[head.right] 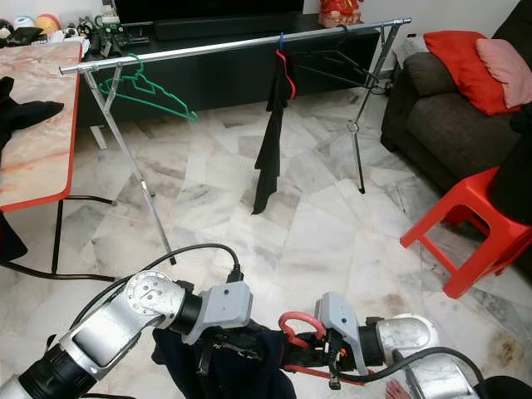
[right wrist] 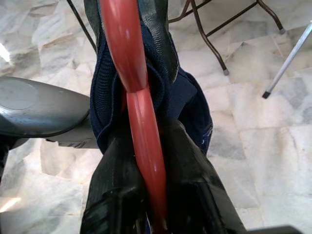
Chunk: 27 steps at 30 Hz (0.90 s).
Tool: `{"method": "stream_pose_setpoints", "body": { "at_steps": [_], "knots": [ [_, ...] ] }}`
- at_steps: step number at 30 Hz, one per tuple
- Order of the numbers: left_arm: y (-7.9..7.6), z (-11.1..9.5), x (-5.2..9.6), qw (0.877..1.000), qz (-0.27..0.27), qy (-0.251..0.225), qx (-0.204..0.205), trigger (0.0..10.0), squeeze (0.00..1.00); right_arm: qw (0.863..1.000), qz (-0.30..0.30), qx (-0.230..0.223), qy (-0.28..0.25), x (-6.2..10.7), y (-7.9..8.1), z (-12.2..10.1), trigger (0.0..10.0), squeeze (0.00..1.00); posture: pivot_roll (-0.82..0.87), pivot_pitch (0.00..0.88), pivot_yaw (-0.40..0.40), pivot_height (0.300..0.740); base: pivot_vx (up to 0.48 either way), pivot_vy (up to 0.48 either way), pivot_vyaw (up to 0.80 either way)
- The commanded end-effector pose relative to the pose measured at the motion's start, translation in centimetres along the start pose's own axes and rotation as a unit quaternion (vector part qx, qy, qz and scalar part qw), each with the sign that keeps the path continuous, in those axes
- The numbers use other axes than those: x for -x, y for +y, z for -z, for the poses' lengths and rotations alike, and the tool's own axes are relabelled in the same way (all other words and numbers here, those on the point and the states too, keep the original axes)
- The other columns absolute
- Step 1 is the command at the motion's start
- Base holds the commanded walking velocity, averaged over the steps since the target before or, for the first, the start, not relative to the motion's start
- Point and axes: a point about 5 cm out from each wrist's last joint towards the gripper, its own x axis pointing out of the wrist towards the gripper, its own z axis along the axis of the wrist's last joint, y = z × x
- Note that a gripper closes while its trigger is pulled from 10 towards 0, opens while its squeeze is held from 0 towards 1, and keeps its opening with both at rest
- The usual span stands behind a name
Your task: Hang hanger
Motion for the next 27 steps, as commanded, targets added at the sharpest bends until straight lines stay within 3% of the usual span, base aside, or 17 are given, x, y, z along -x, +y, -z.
{"method": "stream_pose_setpoints", "body": {
  "at_steps": [1, 6, 7, 8, 9, 18, 20, 27],
  "knots": [
    [-0.9, -0.4, -1.1, 0.999, 0.04, 0.004, -0.024, 0.0, 0.0, 0.999, 0.034, 0.016, -0.014, 0.5, -1.1, -1.2, 10.0, 1.0, -0.01, 0.133, -0.058, 0.74, 0.0, 0.0, 0.0],
    [-0.4, -0.2, -1.0, 0.999, 0.02, 0.013, -0.031, 0.0, 0.0, 0.999, 0.037, 0.025, -0.007, 0.6, -1.2, -1.2, 10.0, 1.0, -0.01, 0.132, -0.06, 0.74, 0.0, 0.0, 0.0],
    [-0.3, -0.2, -0.9, 0.999, 0.018, 0.013, -0.031, 0.0, 0.0, 0.999, 0.042, 0.03, 0.001, 0.8, -1.2, -1.1, 10.0, 0.93, -0.01, 0.132, -0.06, 0.74, 0.0, 0.0, 0.0],
    [-0.3, -0.2, -0.9, 0.999, 0.018, 0.013, -0.031, 0.0, 0.0, 0.999, 0.042, 0.03, 0.001, 0.8, -1.2, -1.1, 10.0, 0.93, -0.01, 0.132, -0.06, 0.74, 0.0, 0.0, 0.0],
    [-0.3, 0.1, -0.9, 0.999, 0.016, 0.021, -0.032, 0.0, 0.0, 0.998, 0.049, 0.029, 0.008, 1.0, -1.3, -0.8, 10.0, 0.0, -0.01, 0.131, -0.061, 0.74, 0.0, 0.0, 0.0],
    [0.0, 0.9, -0.6, 0.998, 0.003, 0.051, -0.042, 0.0, 0.0, 0.996, 0.057, 0.027, 0.062, 1.8, -0.5, 0.8, 10.0, 0.0, -0.02, 0.135, -0.06, 0.74, 0.0, 0.0, 0.0],
    [0.3, 1.2, -0.6, 0.997, -0.004, 0.061, -0.044, 0.0, 0.0, 0.992, 0.06, 0.03, 0.11, 2.2, -0.4, 1.9, 10.0, 0.0, -0.02, 0.137, -0.059, 0.74, 0.0, 0.0, 0.0],
    [0.4, 1.3, -0.5, 0.997, -0.007, 0.066, -0.047, 0.0, 0.0, 0.988, 0.066, 0.026, 0.141, 2.4, -0.5, 2.5, 10.0, 0.0, -0.02, 0.146, -0.055, 0.74, 0.0, 0.0, 0.0]
  ]
}}
